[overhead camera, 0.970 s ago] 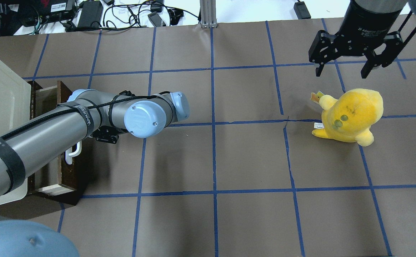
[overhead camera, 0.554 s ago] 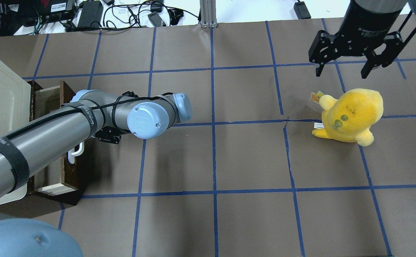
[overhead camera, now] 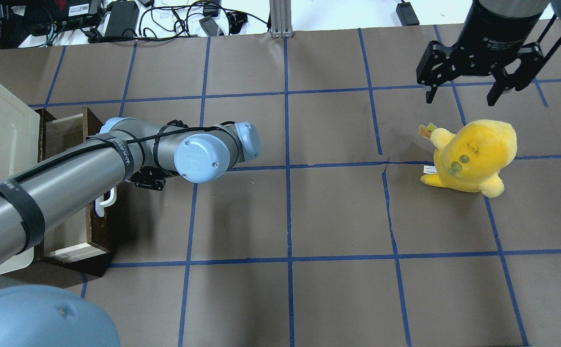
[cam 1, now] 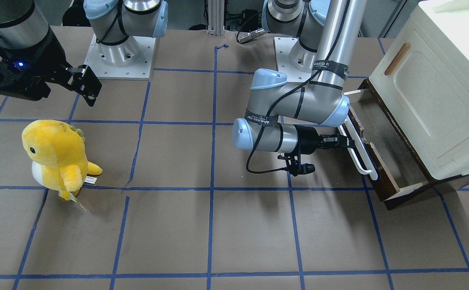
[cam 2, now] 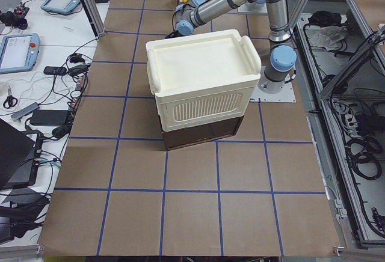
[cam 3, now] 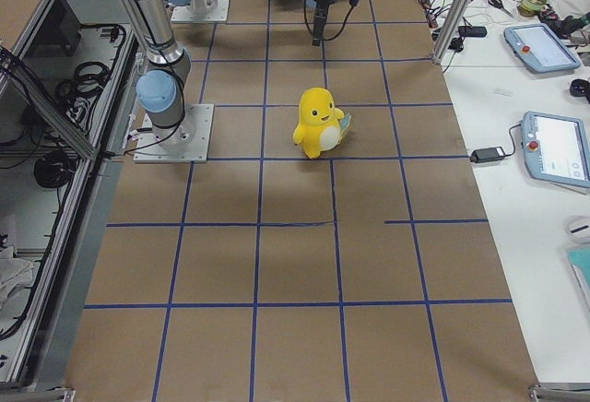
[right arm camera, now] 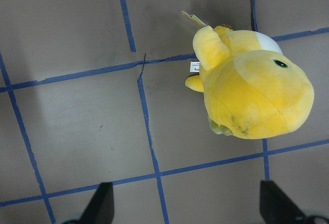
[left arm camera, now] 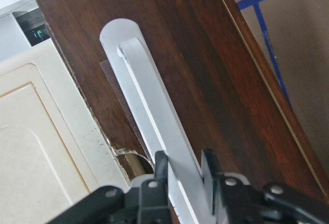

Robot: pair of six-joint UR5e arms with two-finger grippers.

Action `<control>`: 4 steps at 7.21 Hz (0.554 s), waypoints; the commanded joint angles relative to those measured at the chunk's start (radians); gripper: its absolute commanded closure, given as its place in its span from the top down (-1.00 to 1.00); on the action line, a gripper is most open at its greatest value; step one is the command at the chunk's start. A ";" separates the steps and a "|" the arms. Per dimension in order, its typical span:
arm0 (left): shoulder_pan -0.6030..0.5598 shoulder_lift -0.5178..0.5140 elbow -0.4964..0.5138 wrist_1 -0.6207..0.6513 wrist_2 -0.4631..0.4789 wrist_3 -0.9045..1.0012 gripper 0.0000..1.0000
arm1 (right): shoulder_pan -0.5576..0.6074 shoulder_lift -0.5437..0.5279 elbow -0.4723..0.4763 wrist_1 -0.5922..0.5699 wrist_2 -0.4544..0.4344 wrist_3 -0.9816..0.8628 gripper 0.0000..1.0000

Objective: Pull drawer sideways
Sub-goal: 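Pull the handle with the left gripper, sliding the drawer out sideways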

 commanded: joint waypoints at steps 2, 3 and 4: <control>-0.020 -0.002 0.001 -0.002 -0.003 -0.004 -0.98 | 0.000 0.000 0.000 -0.001 0.000 0.000 1.00; -0.027 -0.003 0.001 0.001 -0.003 -0.005 -0.99 | 0.000 0.000 0.000 -0.001 0.000 0.000 1.00; -0.034 -0.003 0.001 -0.002 -0.005 -0.005 -0.98 | -0.001 0.000 0.000 -0.001 0.000 0.000 1.00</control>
